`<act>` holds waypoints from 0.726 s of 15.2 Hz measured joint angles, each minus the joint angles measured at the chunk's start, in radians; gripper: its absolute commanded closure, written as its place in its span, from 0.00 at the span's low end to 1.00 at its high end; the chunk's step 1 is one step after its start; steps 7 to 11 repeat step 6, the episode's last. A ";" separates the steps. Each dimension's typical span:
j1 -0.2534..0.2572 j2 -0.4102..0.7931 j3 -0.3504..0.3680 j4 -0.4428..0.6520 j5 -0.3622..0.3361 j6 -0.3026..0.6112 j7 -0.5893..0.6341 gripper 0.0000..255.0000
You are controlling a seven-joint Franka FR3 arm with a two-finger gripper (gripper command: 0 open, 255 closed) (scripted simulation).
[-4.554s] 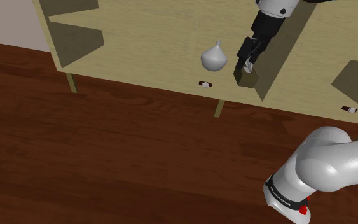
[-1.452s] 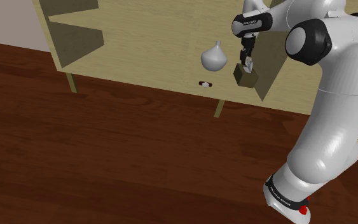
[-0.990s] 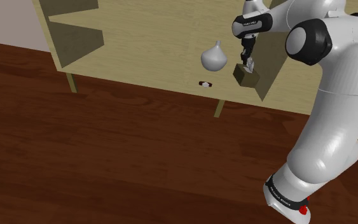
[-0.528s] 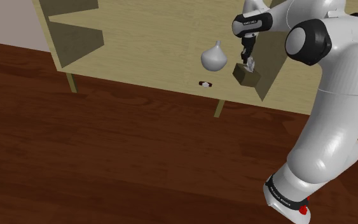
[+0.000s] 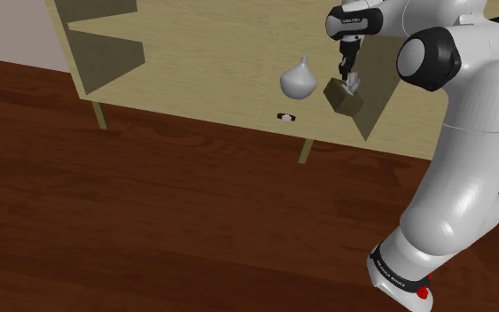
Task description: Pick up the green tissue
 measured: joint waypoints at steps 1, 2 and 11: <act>-0.002 0.005 0.000 0.019 0.003 -0.014 -0.005 1.00; -0.003 0.007 0.000 0.037 0.005 -0.029 -0.010 1.00; -0.008 0.014 -0.001 0.097 0.011 -0.079 -0.027 1.00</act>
